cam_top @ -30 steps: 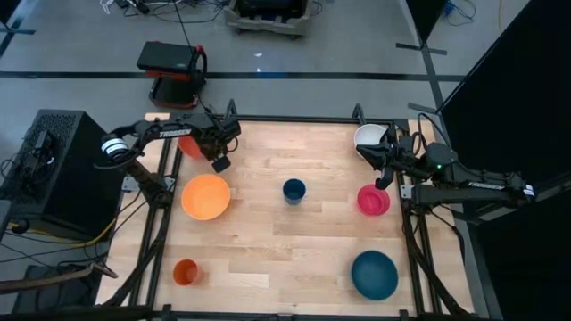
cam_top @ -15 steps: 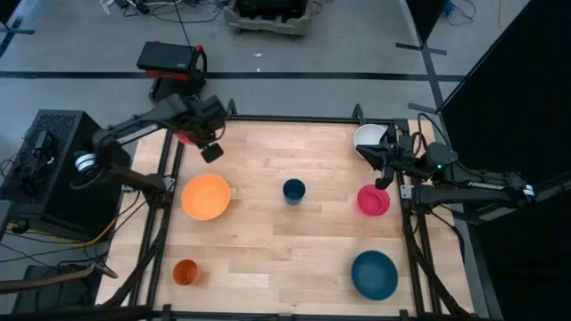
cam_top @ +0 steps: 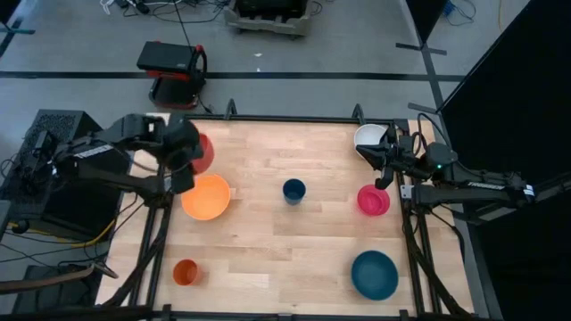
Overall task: Nest bowls inside each other
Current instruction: Stack the orange bowl on top of the light orange bowl
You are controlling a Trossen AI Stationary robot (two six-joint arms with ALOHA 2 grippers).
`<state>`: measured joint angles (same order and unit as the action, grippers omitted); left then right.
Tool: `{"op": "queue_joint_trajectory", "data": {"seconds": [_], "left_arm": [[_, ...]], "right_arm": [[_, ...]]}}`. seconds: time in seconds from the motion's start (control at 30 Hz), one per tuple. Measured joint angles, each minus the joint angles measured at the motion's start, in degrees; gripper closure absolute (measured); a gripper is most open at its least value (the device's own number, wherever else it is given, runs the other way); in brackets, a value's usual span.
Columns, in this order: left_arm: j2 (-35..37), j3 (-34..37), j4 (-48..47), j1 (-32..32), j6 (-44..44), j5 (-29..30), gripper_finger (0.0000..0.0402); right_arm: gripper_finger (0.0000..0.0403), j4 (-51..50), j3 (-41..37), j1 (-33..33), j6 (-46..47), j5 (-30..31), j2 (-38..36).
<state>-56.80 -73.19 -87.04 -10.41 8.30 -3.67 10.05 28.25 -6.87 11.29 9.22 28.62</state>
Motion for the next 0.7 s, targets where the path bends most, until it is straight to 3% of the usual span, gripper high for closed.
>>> {"op": "queue_joint_trajectory", "data": {"seconds": [0.23, 0.7], "left_arm": [[-3.5, 0.6, -0.1, 12.2, 1.5, 4.7, 0.0402], [-3.7, 12.3, 8.5, 28.1, 10.0, 10.5, 0.0402]], "right_arm": [[0.0403, 0.0, 0.0, 0.0, 0.0, 1.2, 0.0], [0.0403, 0.0, 0.0, 0.0, 0.5, 1.3, 0.0]]}}
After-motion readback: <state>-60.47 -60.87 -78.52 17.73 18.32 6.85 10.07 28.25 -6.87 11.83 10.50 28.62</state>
